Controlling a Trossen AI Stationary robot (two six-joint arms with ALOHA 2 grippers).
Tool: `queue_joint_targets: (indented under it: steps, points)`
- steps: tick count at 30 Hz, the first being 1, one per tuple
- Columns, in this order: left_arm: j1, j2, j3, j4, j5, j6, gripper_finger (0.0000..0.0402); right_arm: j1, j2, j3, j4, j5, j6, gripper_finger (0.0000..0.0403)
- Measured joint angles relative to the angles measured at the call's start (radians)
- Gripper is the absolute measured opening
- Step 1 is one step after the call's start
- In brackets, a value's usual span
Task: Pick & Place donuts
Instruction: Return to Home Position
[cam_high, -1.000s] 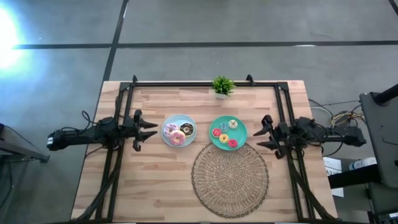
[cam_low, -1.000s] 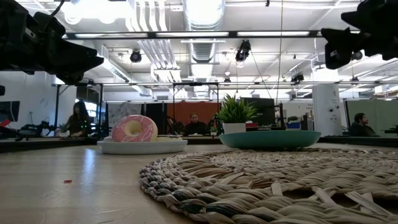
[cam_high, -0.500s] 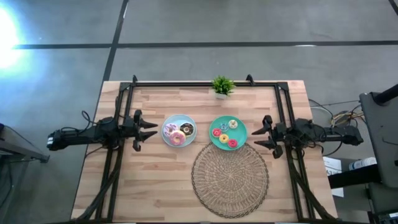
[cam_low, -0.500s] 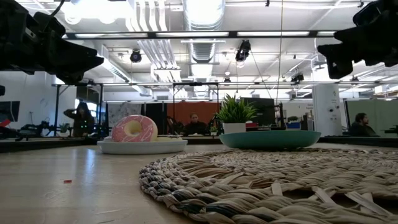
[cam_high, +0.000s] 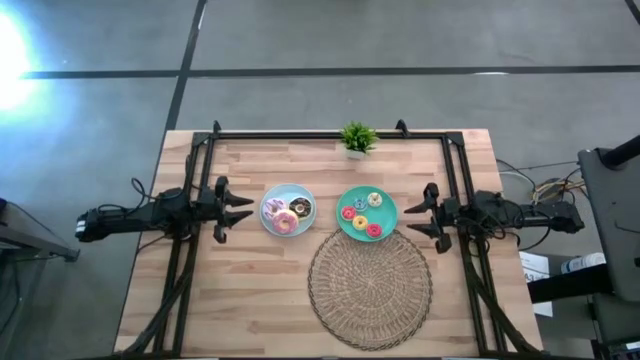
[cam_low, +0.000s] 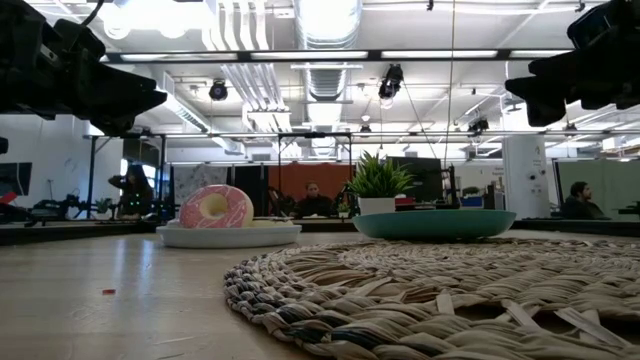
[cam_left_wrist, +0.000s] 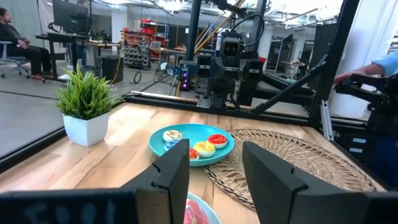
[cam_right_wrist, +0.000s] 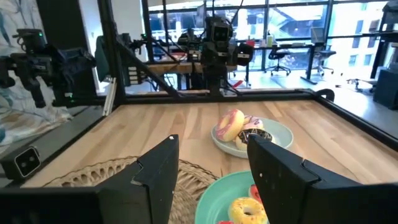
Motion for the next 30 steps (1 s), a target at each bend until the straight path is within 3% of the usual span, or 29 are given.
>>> queue_joint_targets:
  steps: [30]
  points:
    - [0.0, 0.0, 0.0, 0.0, 0.0, 0.0, 0.0124, 0.0, 0.011, 0.0, 0.0, -0.001, 0.003, 0.0183]
